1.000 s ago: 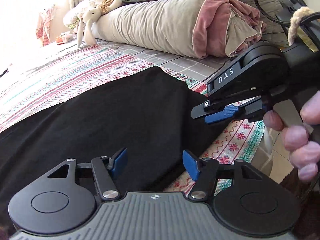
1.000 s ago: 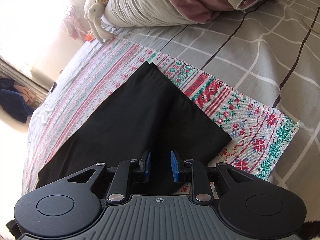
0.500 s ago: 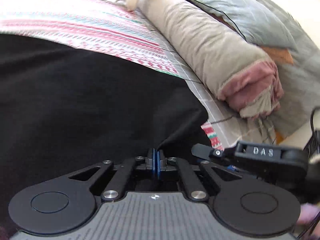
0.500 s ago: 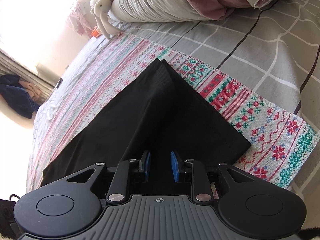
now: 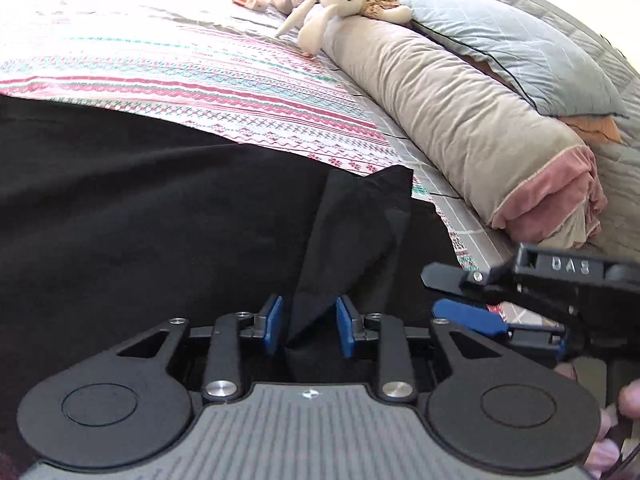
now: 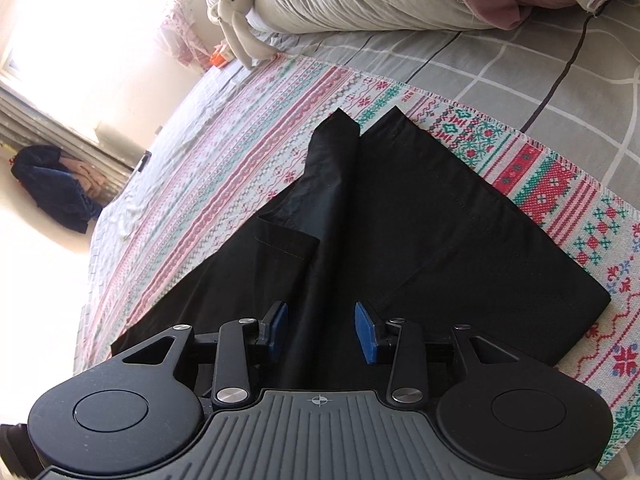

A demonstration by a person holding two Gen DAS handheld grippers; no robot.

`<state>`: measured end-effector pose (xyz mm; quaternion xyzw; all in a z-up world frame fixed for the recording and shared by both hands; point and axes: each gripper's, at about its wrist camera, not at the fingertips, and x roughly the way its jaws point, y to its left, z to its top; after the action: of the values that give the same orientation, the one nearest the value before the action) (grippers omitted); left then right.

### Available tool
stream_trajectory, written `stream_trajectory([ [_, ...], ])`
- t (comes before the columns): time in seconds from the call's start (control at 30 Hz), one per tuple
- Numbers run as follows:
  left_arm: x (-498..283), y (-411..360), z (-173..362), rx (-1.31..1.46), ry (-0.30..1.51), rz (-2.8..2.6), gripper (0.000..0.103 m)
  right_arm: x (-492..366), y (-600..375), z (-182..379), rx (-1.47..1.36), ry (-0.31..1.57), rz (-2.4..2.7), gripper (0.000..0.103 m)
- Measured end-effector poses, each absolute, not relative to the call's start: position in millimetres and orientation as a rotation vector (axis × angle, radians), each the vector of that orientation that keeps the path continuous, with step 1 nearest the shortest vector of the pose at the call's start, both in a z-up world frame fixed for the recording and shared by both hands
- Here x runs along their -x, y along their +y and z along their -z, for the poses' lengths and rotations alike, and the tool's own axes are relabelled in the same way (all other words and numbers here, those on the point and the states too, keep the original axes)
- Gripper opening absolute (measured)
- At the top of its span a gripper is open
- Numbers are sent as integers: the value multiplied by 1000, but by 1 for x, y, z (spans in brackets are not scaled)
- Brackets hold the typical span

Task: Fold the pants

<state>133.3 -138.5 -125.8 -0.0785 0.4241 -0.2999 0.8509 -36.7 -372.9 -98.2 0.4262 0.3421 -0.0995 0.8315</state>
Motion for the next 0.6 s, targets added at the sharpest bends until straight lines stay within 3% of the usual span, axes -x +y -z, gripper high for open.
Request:
stream_trajectory([
  [0.33, -123, -188, 135, -315, 702, 575, 56, 23, -364, 97, -924, 714, 173, 38],
  [0.47, -135, -193, 133, -263, 726, 576, 28, 29, -373, 97, -949, 688, 184, 38],
  [0.6, -134, -186, 121, -45, 745, 681, 28, 42, -388, 91, -987, 630, 208, 38],
])
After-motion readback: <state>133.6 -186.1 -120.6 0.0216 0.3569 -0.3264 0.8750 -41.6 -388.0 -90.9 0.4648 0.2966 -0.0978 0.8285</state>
